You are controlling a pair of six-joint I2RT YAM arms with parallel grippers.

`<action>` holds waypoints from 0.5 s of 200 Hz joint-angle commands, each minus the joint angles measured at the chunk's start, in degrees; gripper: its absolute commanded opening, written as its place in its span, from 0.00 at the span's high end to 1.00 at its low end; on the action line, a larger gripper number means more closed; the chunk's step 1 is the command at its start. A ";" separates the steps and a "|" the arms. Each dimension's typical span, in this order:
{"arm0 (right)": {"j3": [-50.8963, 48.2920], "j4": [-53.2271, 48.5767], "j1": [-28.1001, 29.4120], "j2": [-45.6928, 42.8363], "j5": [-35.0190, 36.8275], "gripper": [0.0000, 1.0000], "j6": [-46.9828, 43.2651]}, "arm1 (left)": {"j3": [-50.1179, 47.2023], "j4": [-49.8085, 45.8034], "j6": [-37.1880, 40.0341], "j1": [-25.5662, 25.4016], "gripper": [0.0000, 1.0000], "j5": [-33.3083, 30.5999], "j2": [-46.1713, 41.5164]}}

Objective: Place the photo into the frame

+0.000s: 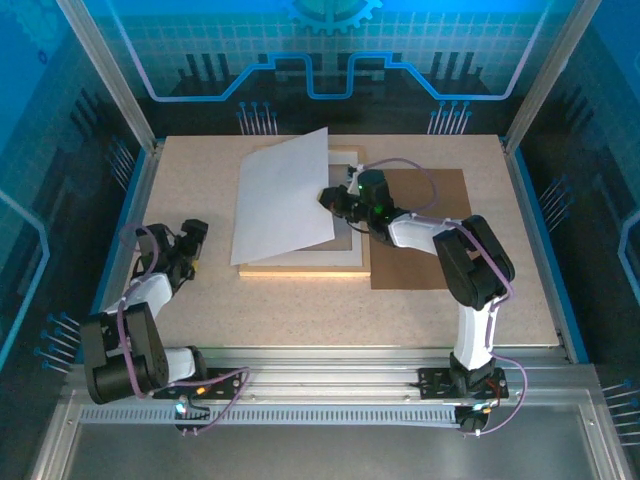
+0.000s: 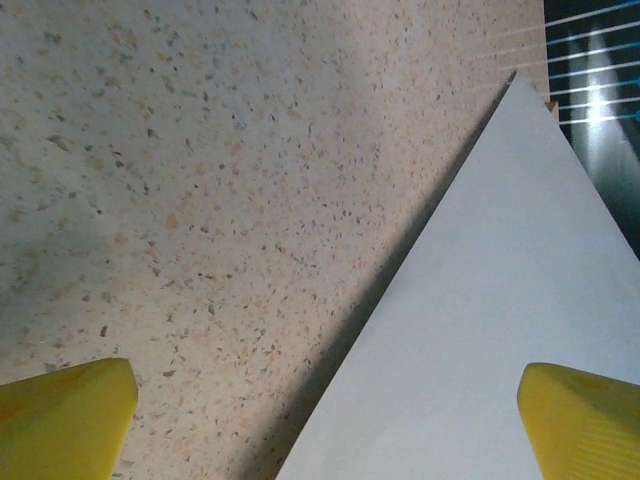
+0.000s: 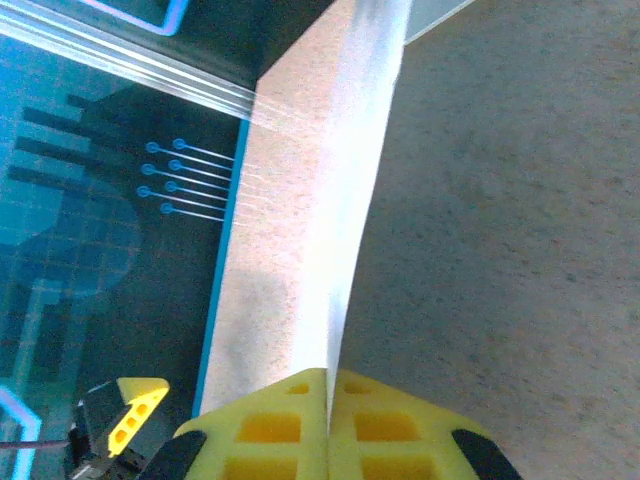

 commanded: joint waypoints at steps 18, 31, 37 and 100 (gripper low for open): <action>-3.69 1.95 -2.00 -3.43 2.01 0.92 -0.51 | 0.44 1.55 -0.48 -2.15 0.01 2.02 2.02; -4.40 2.04 -2.62 -3.64 1.96 0.92 -0.68 | 0.91 1.57 -0.40 -2.85 0.01 2.33 2.56; -4.61 2.03 -2.82 -3.75 1.95 0.91 -0.90 | 1.12 1.57 -0.31 -3.06 0.01 2.35 2.77; -6.84 1.36 -5.69 -3.47 0.06 0.91 -2.27 | 1.85 1.80 -0.36 -4.49 0.01 2.42 3.86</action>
